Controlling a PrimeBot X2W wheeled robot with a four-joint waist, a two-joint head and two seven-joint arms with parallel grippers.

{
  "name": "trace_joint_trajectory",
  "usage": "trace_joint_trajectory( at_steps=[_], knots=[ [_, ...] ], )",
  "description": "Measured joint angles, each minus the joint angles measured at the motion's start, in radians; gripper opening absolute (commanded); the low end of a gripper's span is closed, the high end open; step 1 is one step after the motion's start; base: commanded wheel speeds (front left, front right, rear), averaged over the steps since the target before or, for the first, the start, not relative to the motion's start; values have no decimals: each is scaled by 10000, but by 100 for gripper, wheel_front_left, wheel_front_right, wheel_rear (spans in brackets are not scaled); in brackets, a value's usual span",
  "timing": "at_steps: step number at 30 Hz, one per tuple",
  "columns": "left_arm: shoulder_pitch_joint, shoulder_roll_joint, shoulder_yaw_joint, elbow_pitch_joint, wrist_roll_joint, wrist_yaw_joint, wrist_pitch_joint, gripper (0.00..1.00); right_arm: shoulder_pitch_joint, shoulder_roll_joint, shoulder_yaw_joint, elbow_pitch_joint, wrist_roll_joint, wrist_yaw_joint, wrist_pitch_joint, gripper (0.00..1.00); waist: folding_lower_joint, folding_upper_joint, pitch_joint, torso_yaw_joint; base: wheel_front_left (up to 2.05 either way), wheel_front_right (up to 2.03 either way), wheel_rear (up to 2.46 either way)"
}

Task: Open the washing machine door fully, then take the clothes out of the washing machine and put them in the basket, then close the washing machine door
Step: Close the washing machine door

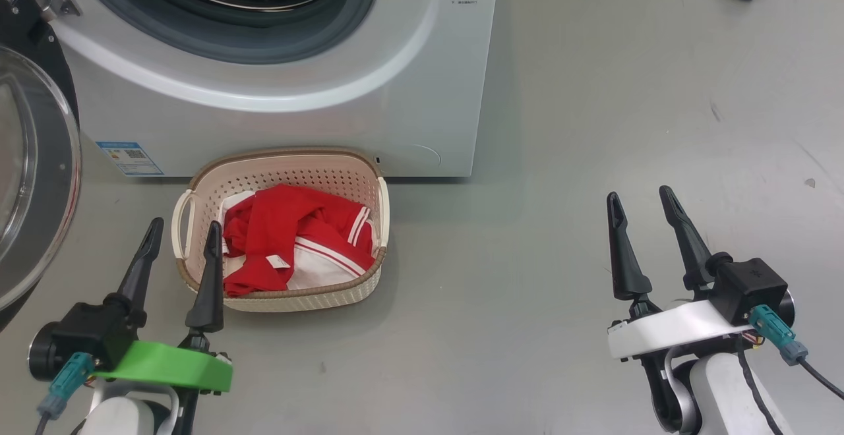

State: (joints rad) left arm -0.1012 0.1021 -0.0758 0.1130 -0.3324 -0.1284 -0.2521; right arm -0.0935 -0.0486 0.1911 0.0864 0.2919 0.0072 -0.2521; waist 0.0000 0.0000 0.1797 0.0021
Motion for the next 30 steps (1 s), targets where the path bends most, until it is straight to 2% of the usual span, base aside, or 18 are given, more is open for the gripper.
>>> trace_joint_trajectory(
  at_steps=[16, 28, 30],
  knots=[
    [0, -2, 174, -105, 176, 0, 0, 100, -5, 0, 13, 2, 84, -13, 0, 100, 0, 0, -33, 12, -69, 70, -1],
    [1, -12, -44, -188, 4, 0, 0, 100, -5, 0, 46, 29, 84, -12, 0, 100, 0, 0, -43, 31, -18, 18, 0],
    [-3, -2, 88, -307, 244, 0, 0, 100, -5, 0, 44, 35, 84, -12, 0, 100, 0, 0, -49, 35, 13, -13, 0]
  ],
)
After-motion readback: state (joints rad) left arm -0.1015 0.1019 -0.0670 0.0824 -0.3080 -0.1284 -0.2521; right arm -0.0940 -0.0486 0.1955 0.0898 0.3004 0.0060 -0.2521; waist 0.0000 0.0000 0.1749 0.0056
